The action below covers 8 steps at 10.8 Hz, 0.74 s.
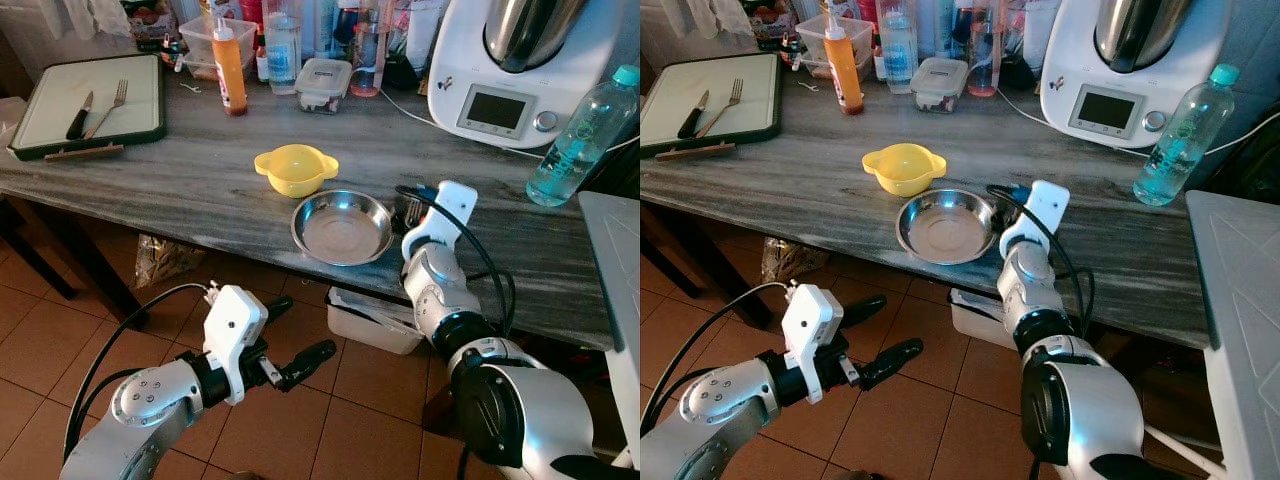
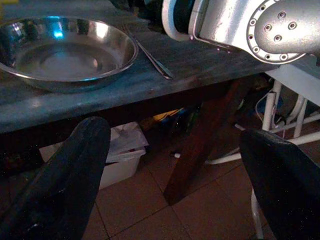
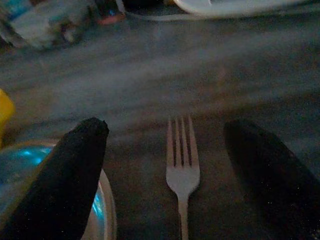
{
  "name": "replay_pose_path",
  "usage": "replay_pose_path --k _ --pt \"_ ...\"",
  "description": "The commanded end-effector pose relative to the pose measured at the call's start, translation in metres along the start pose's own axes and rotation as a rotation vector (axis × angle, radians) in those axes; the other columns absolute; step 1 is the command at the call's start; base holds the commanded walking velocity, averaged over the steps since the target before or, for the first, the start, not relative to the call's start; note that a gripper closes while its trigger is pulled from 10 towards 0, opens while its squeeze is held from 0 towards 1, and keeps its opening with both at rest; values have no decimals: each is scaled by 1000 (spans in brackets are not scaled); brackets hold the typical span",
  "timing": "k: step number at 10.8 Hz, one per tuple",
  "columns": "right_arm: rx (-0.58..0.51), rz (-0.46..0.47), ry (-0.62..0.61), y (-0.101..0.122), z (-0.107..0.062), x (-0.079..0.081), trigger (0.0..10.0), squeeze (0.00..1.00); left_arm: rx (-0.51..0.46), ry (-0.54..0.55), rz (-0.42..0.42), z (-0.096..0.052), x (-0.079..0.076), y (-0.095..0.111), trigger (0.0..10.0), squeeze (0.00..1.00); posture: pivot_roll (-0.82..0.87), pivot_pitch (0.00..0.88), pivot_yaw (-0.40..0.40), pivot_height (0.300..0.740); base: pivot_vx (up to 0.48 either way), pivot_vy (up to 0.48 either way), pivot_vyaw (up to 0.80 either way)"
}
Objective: Setting the table
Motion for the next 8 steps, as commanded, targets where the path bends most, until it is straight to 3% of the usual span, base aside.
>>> replay_pose_path --k 1,2,4,8 --pt "-97 -61 48 17 1 5 10000 1000 3 5 4 1 0 0 10000 0 226 77 -25 740 0 0 0" --pt "-160 -147 99 19 -3 10 10000 1000 -7 36 17 -1 3 1 10000 0 222 74 -23 740 0 0 0" --pt "-215 -234 187 9 -18 13 10000 1000 -28 95 21 -3 8 1 10000 0 207 54 -23 740 0 0 0" --pt "-199 -346 228 -22 -68 -19 10000 1000 -76 223 11 3 25 1 10000 0 161 5 -25 740 0 0 0"
Point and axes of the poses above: a point about 5 cm out from each wrist's last joint towards the gripper, its own z axis pointing out of the wrist towards the gripper, its own y axis along the axis of the wrist's last joint, x = y × z, the point moved 2 cm from there along z, pointing out of the wrist towards the gripper, and after that the axes turned 2 degrees about -z, right-handed, at the moved point
